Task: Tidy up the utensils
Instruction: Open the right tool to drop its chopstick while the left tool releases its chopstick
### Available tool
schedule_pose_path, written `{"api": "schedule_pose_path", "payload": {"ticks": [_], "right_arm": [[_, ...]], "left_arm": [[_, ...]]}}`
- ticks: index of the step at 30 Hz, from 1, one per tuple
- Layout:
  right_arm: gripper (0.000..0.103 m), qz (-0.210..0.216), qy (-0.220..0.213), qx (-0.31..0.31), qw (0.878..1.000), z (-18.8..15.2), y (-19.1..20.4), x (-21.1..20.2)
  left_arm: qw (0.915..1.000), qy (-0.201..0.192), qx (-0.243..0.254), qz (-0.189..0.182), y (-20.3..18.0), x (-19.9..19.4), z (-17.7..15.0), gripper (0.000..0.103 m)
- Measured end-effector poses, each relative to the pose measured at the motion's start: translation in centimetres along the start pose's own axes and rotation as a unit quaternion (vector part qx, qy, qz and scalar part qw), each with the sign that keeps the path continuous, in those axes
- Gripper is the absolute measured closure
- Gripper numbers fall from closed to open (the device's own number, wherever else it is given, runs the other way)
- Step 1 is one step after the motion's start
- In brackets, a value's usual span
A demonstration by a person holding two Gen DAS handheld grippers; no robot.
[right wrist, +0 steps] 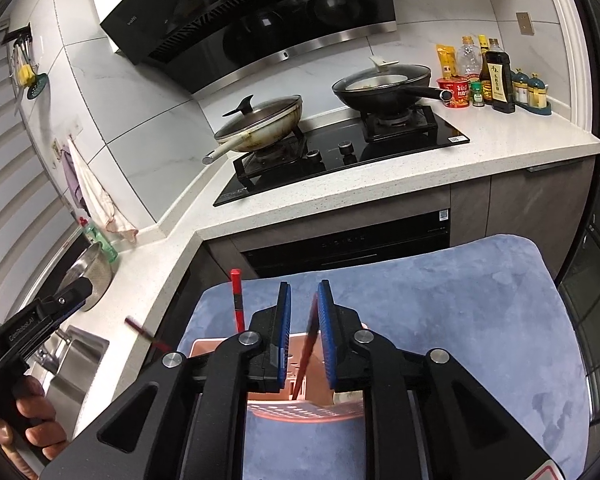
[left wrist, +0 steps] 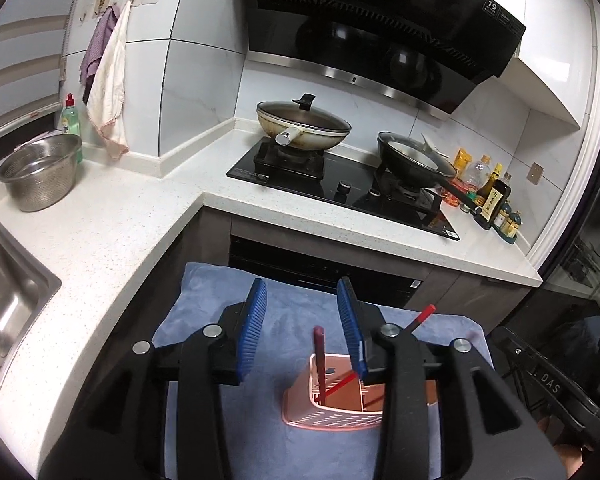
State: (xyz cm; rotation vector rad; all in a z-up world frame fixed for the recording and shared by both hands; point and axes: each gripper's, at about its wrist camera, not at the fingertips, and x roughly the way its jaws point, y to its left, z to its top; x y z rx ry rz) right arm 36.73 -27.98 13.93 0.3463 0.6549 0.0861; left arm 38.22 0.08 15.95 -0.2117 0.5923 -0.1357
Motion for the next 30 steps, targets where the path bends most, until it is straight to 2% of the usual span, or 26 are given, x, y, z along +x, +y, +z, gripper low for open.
{"api": "schedule_pose_path", "payload": {"ticks": [7,13,16,23,30], "right_arm": [[0.087,0.002,-0.001,-0.008,1.000,-0.8,0.4,-2.0],[0.087,0.008,0.010,-0.018,1.000,-3.5,0.6,-4.7],[0.087,0.005,0.022,-0.028,0.999,-6.0,0.5,-6.2],[0.087,-0.002,0.064,-0.032,0.997,-12.5,-0.4,-9.5],[0.087,-0.040,0.103,-0.054,0.992,-19.7,-1.7,-12.1]], "left_arm": [[1.0000,0.002,-0.001,0.002,0.4,-1.5,-0.5,0.068],[0.9999,0.006,0.007,0.006,0.8,-3.9,-2.5,0.068],[0.9997,0.013,0.015,0.011,1.0,-5.2,-4.5,0.068],[0.9979,0.056,0.026,0.021,2.1,-7.6,-10.9,0.068],[0.9933,0.098,0.052,0.034,2.1,-9.5,-17.8,0.068]]}}
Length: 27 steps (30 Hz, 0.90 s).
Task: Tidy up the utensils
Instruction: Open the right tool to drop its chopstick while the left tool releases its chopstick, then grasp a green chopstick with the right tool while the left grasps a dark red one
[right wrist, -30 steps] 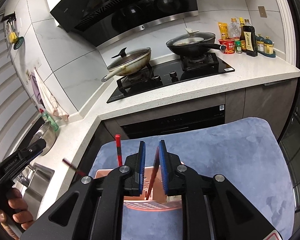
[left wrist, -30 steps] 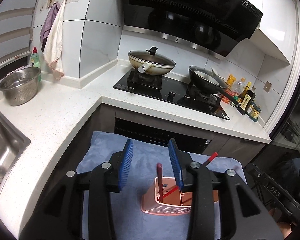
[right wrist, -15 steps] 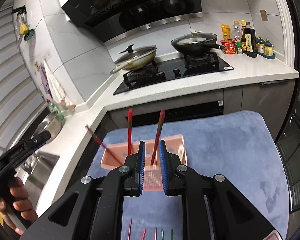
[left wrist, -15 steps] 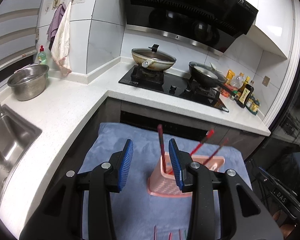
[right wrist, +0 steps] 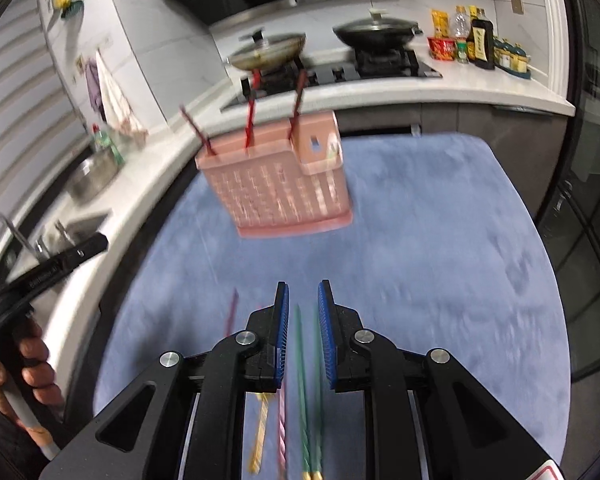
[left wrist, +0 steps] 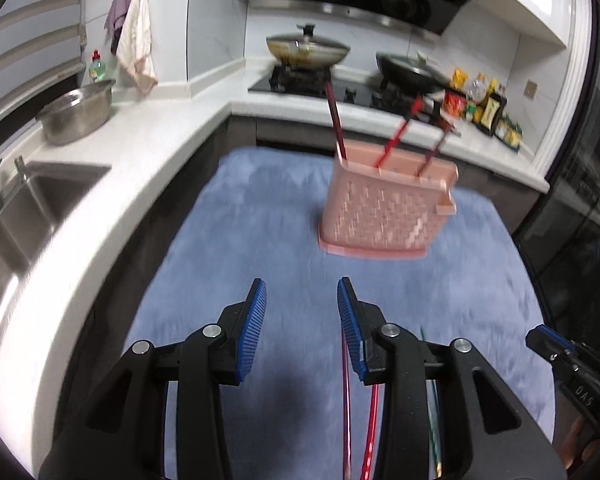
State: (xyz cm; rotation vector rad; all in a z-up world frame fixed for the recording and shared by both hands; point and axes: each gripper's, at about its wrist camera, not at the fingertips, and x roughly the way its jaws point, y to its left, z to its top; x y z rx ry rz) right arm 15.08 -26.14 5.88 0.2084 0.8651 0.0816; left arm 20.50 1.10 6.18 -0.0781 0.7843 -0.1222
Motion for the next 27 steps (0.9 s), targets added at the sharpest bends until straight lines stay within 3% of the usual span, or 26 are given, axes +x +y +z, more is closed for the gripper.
{"api": "schedule_pose_path", "payload": {"ticks": [7,14,27], "right_arm": [[0.086,-0.021,0.058,0.002,0.998,-7.4,-1.1,0.6],[0.087,-0.022,0.100,-0.004,0.995,-12.1,-1.3,1.7],[0.087,-0.011,0.120,-0.011,0.993,-13.8,-0.9,2.7]], "left_arm": [[0.9987,0.050,0.007,-0.007,-0.5,0.1,-6.3,0.068],[0.9953,0.096,0.006,-0.006,-0.5,0.7,-11.3,0.068],[0.9932,0.116,0.012,-0.005,-0.5,0.7,-14.0,0.068]]}}
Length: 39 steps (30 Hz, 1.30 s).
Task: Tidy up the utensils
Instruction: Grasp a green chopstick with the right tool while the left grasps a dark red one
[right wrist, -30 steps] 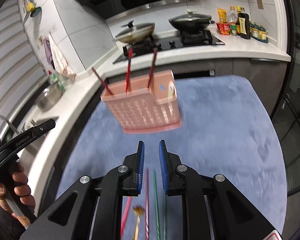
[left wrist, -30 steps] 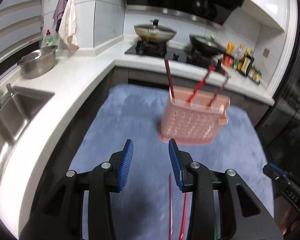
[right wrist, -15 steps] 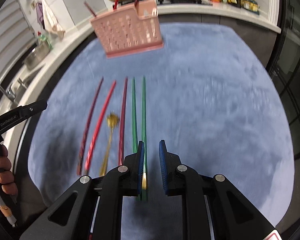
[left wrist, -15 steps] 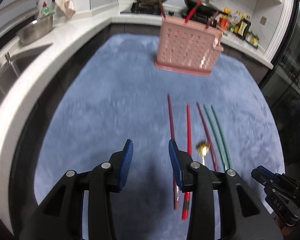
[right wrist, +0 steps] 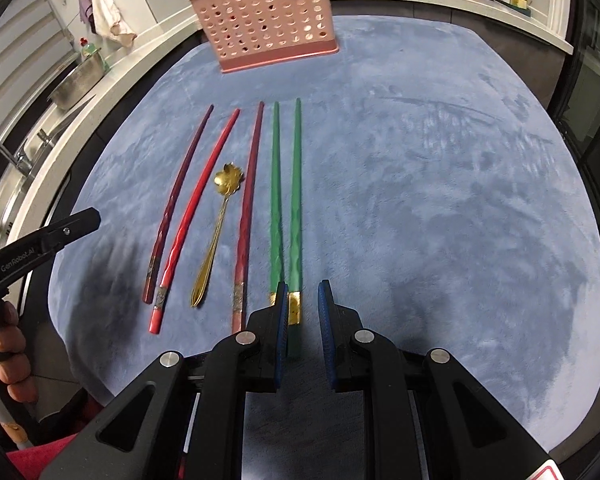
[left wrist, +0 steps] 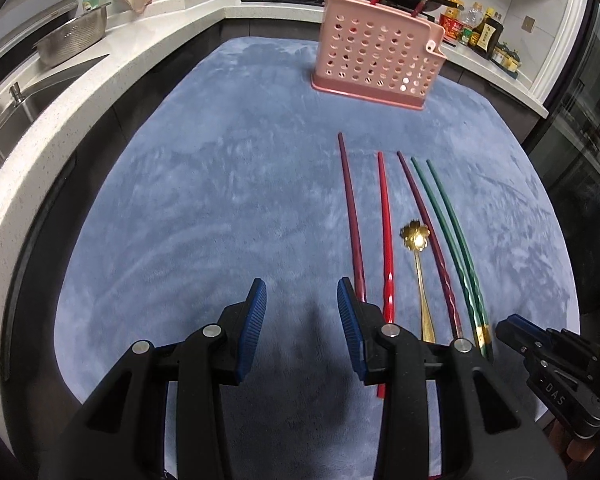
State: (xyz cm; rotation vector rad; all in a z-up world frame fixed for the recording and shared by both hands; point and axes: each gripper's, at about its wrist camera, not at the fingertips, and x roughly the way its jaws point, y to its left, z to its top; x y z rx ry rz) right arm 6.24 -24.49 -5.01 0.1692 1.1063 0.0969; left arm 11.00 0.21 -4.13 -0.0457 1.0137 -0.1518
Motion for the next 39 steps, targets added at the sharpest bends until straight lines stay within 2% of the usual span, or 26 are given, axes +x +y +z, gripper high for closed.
{"api": "schedule_pose_path", "payload": {"ticks": [14,19,24,27,39], "right_arm": [[0.089,0.001,0.018,-0.002,1.000,-0.7,0.0,1.3],[0.090,0.001,0.023,0.000,1.000,-0.8,0.0,1.6],[0.091,0.003,0.023,0.002,1.000,-0.9,-0.1,1.6],[0.096,0.001,0.022,0.003,1.000,-1.0,-0.1,1.6],[0.096,0.000,0.023,0.002,1.000,-1.0,-0.2,1.7]], "left_arm": [[0.9997,0.023,0.005,-0.010,-0.6,1.0,-0.9,0.068],[0.9995,0.026,0.008,-0.013,-0.9,1.1,-1.2,0.062],[0.9992,0.033,0.013,-0.021,-1.3,1.3,-1.5,0.062],[0.9989,0.036,0.016,-0.024,-1.5,1.4,-1.6,0.062],[0.9970,0.062,0.026,-0.038,-2.3,2.8,-2.3,0.061]]}}
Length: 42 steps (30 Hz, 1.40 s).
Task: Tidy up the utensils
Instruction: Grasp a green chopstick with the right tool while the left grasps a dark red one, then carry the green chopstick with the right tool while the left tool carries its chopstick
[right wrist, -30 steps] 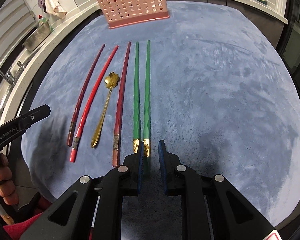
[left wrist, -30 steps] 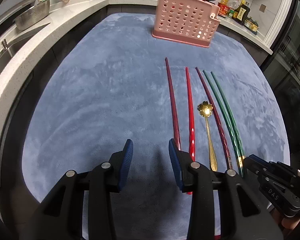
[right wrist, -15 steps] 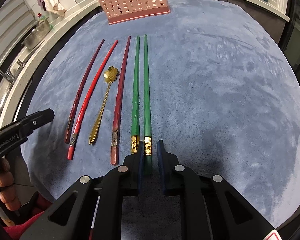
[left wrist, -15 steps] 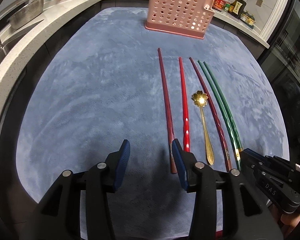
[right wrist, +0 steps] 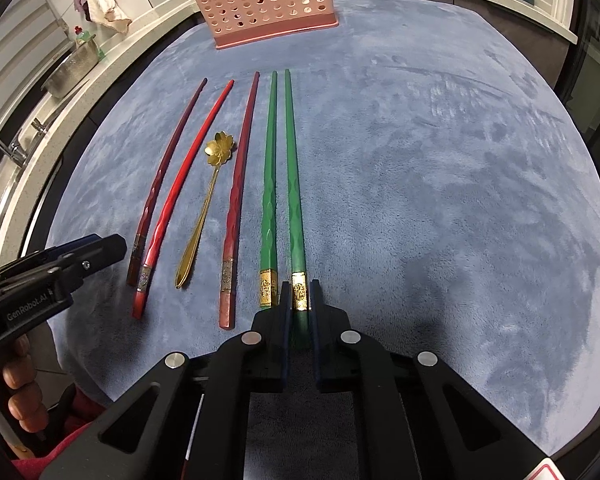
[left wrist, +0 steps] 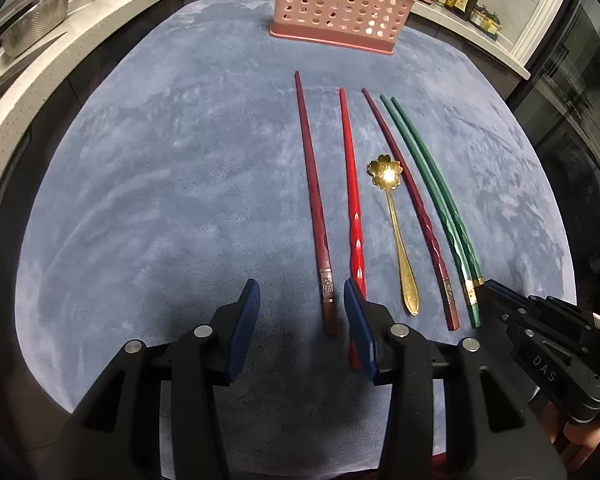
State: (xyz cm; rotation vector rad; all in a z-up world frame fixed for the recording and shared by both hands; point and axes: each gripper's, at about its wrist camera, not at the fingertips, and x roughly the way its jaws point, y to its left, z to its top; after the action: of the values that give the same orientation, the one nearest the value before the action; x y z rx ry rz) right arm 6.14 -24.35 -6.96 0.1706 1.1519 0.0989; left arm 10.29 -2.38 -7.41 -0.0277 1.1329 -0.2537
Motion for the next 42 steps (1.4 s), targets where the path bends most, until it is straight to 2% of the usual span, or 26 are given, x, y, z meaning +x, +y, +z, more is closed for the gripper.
{"api": "schedule_pose_path", "payload": {"ticks": [15,21,25,29,36,42], "right_arm": [[0.095,-0.001,0.002,0.000,1.000,-0.1,0.0,0.1],[0.095,-0.001,0.002,0.000,1.000,-0.1,0.1,0.1],[0.095,-0.001,0.002,0.001,1.000,-0.1,0.0,0.1],[0.095,-0.001,0.002,0.000,1.000,-0.1,0.1,0.1],[0.096,-0.002,0.001,-0.001,1.000,-0.1,0.1,0.1],[0.096,-0.006,-0.010,-0.004,1.000,0.4,0.2,-1.0]], "left_arm": [[0.9998,0.020,-0.008,-0.001,0.3,1.4,-0.2,0.063],[0.9998,0.019,-0.004,0.005,0.2,1.6,-0.3,0.076],[0.9998,0.018,-0.009,0.004,0.4,1.6,-0.3,0.089],[0.9998,0.017,-0.004,0.002,0.3,1.6,-0.2,0.095],[0.9999,0.012,0.000,0.000,0.1,1.2,-0.2,0.096],[0.9999,-0.010,0.002,0.000,0.0,-0.5,0.2,0.096]]}}
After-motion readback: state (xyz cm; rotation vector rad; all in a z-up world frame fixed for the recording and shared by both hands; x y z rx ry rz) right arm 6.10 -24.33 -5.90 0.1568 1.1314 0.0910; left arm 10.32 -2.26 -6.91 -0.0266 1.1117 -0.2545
